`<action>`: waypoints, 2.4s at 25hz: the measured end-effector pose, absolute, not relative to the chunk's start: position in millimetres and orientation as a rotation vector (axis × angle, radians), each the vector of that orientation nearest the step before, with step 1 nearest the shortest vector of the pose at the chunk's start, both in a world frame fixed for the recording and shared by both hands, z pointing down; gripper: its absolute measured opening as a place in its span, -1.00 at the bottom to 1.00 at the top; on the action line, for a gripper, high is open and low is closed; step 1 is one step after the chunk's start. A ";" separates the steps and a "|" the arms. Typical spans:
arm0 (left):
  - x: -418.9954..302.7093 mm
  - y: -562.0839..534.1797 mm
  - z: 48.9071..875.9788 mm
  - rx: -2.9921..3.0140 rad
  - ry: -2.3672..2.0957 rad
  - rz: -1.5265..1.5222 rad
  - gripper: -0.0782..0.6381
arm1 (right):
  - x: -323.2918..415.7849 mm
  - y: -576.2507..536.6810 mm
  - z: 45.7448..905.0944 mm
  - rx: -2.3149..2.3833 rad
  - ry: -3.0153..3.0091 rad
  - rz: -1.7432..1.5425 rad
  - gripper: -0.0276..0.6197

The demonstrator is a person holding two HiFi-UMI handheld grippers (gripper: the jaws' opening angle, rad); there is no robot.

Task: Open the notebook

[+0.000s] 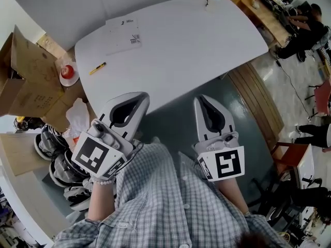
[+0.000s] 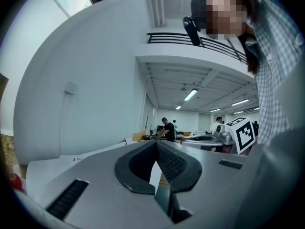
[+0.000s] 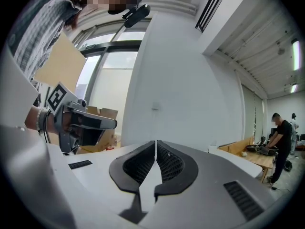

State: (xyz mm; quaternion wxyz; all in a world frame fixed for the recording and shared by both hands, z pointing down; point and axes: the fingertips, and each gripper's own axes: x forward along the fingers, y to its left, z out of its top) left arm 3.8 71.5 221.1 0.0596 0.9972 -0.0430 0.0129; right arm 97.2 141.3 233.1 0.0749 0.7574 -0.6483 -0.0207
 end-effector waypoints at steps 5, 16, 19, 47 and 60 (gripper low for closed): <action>2.4 51.9 221.4 3.024 -0.126 0.032 -0.76 | 97.8 120.4 230.9 2.275 -1.938 -0.078 -0.83; -13.1 18.2 221.1 3.028 -0.174 -0.008 -0.76 | 81.9 80.5 231.1 2.223 -1.962 -0.131 -0.83; -17.3 14.1 220.6 3.025 -0.181 -0.019 -0.76 | 76.5 76.4 228.7 2.214 -1.949 -0.166 -0.83; 14.1 -27.4 230.5 2.986 -0.415 0.039 -0.76 | 123.5 17.3 237.3 2.074 -2.115 -0.135 -0.83; 80.7 -67.6 237.8 2.897 -0.632 0.050 -0.76 | 198.9 -43.1 247.1 1.928 -2.244 -0.084 -0.83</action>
